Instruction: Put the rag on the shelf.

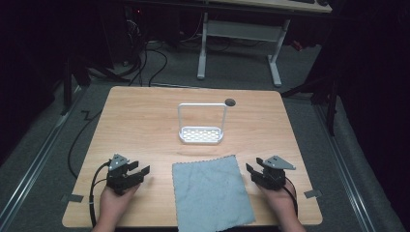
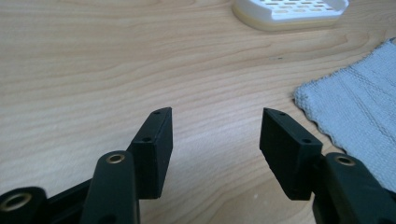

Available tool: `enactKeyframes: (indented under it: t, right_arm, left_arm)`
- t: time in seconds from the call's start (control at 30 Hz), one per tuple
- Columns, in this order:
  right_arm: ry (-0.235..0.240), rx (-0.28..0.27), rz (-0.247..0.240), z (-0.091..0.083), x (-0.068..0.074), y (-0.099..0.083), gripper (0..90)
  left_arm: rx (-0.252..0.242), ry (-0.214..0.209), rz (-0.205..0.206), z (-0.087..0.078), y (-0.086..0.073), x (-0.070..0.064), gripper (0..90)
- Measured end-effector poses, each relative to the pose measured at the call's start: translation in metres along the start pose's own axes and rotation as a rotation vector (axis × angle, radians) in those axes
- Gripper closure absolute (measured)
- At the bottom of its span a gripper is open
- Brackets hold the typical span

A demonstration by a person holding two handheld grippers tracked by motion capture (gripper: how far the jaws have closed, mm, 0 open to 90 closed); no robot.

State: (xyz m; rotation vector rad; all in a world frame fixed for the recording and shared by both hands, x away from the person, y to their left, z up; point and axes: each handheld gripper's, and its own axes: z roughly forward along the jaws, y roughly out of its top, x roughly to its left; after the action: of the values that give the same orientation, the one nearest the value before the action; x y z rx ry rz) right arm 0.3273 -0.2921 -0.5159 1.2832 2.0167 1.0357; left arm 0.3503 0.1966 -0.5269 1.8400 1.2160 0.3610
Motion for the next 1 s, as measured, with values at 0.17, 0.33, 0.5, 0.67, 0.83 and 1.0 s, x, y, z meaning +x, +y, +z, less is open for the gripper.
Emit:
enactKeyframes:
  t: [0.17, 0.33, 0.5, 0.67, 0.83, 1.0]
  right_arm:
    - [-0.004, 0.007, 0.015, -0.003, -0.004, -0.004, 49.3]
    - [0.001, 0.001, 0.031, -0.004, -0.006, -0.005, 49.6]
    - [0.005, -0.001, 0.024, -0.003, -0.005, -0.005, 49.7]
    - [0.012, -0.002, 0.019, -0.003, -0.005, -0.005, 49.8]
    - [0.015, -0.004, 0.028, -0.004, -0.005, -0.004, 49.9]
    - [0.022, -0.002, 0.015, -0.003, -0.005, -0.004, 49.8]
  left_arm:
    - [-0.021, -0.007, -0.026, -0.003, 0.0, 0.003, 45.3]
    - [-0.007, -0.009, -0.012, 0.001, 0.0, 0.001, 44.9]
    - [-0.005, -0.013, -0.012, 0.001, 0.0, 0.001, 45.0]
    - [0.001, -0.03, -0.007, 0.002, 0.0, -0.002, 45.2]
    - [0.0, -0.074, 0.003, 0.004, 0.003, -0.012, 44.3]
    - [-0.005, -0.108, 0.041, 0.008, 0.016, -0.03, 41.3]
